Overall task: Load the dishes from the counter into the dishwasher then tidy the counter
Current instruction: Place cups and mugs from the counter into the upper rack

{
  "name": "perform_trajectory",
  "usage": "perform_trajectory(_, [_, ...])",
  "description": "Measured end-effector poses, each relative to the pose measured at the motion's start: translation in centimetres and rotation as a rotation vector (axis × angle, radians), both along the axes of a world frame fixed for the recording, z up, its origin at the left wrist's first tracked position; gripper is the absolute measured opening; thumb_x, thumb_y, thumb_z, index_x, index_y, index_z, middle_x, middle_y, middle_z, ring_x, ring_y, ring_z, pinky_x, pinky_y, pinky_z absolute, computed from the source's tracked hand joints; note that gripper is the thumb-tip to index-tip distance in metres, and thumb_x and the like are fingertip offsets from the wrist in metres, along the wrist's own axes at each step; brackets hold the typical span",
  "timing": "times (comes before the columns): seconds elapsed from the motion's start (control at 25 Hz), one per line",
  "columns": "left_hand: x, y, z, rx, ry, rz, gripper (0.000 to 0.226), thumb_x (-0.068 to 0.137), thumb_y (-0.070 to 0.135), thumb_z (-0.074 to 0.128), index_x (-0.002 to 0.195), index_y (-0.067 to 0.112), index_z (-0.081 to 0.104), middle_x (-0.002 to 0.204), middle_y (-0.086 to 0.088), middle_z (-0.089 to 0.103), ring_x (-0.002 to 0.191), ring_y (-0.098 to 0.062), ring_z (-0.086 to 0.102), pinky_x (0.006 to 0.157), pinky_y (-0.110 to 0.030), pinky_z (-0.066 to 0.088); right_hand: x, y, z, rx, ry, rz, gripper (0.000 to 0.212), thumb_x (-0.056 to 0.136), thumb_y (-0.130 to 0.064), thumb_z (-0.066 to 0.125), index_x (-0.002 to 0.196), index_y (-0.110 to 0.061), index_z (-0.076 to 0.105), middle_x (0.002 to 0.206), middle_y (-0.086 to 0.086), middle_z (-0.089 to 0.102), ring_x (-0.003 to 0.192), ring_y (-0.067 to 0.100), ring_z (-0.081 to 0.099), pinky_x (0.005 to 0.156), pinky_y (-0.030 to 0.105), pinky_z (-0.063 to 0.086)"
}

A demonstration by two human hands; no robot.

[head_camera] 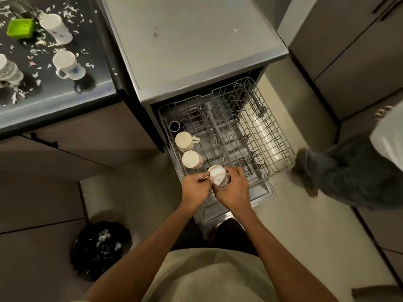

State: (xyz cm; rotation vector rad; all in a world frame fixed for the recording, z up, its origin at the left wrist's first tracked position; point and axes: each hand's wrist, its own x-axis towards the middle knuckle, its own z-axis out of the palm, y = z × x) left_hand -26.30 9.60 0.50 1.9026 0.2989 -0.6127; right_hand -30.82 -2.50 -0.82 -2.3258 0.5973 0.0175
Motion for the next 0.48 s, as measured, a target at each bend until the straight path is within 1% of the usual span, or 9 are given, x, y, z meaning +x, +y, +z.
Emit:
perform_trajectory(0.08, [0.3,-0.4,-0.3,-0.004,-0.004,0.01,0.029,0.089,0.004,0.069,0.118,0.004,0.07,0.106,0.0,0.072,0.083,0.006,0.061,0.068,0.001,0.044,0.7,-0.5,-0.4,0.0,0.008,0.029,0.058,0.069,-0.025,0.083,0.121,-0.01,0.063,0.113,0.008,0.054,0.098,0.029,0.061,0.083,0.04,0.054])
perform_trajectory(0.16, [0.5,-0.9,-0.9,-0.019,-0.011,0.009,0.03,0.09,0.001,0.066,0.119,0.006,0.07,0.102,0.008,0.068,0.079,0.017,0.058,0.07,0.001,0.043,1.5,-1.1,-1.1,0.001,-0.001,0.076,0.058,0.073,-0.027,0.08,0.124,-0.008,0.061,0.115,0.01,0.056,0.101,0.029,0.06,0.083,0.038,0.052])
perform_trajectory(0.24, [1.1,-1.7,-1.8,-0.03,-0.008,0.004,0.031,0.091,0.001,0.065,0.12,0.01,0.07,0.099,0.013,0.067,0.076,0.02,0.059,0.073,-0.002,0.047,2.3,-2.1,-2.0,0.005,-0.007,0.135,0.059,0.08,-0.035,0.071,0.131,-0.01,0.056,0.119,0.011,0.059,0.105,0.026,0.059,0.082,0.037,0.051])
perform_trajectory(0.28, [1.5,-2.2,-2.3,-0.026,0.005,-0.003,0.031,0.091,0.003,0.065,0.12,0.014,0.071,0.098,0.015,0.069,0.079,0.016,0.062,0.077,-0.008,0.052,2.8,-2.5,-2.5,-0.021,-0.015,0.169,0.056,0.084,-0.037,0.065,0.133,-0.01,0.056,0.12,0.012,0.061,0.106,0.026,0.059,0.081,0.037,0.052])
perform_trajectory(0.32, [1.9,-2.8,-2.7,-0.023,0.026,0.0,0.032,0.091,0.006,0.065,0.12,0.017,0.071,0.097,0.015,0.071,0.083,0.009,0.066,0.082,-0.017,0.056,3.1,-2.9,-3.0,-0.062,-0.039,0.204,0.051,0.087,-0.035,0.062,0.13,-0.008,0.058,0.118,0.014,0.064,0.105,0.029,0.06,0.079,0.039,0.055])
perform_trajectory(0.36, [2.3,-3.4,-3.3,-0.014,0.053,0.014,0.032,0.092,0.009,0.065,0.121,0.019,0.071,0.096,0.013,0.073,0.087,0.0,0.069,0.086,-0.026,0.058,3.6,-3.4,-3.5,-0.101,-0.07,0.236,0.044,0.088,-0.028,0.062,0.125,-0.004,0.062,0.112,0.017,0.067,0.102,0.033,0.063,0.075,0.041,0.058])
perform_trajectory(0.4, [2.5,-4.1,-3.9,-0.008,0.082,0.034,0.032,0.092,0.011,0.065,0.122,0.019,0.071,0.097,0.009,0.074,0.089,-0.007,0.07,0.087,-0.029,0.058,4.0,-3.9,-4.1,-0.125,-0.094,0.26,0.039,0.085,-0.019,0.067,0.118,0.001,0.065,0.106,0.019,0.07,0.096,0.037,0.066,0.072,0.042,0.059])
perform_trajectory(0.44, [2.6,-4.7,-4.4,0.007,0.102,0.047,0.032,0.092,0.01,0.064,0.123,0.019,0.07,0.1,0.007,0.074,0.09,-0.008,0.069,0.088,-0.027,0.057,4.3,-4.5,-4.6,-0.131,-0.095,0.282,0.036,0.08,-0.011,0.072,0.111,0.004,0.068,0.1,0.021,0.072,0.091,0.039,0.068,0.069,0.042,0.058])
perform_trajectory(0.48, [2.5,-5.3,-4.9,0.02,0.12,0.057,0.034,0.092,0.009,0.063,0.125,0.017,0.068,0.105,0.006,0.073,0.092,-0.007,0.067,0.087,-0.021,0.055,4.7,-5.2,-5.1,-0.12,-0.083,0.307,0.036,0.075,-0.006,0.078,0.108,0.006,0.069,0.096,0.021,0.073,0.088,0.039,0.069,0.069,0.041,0.057])
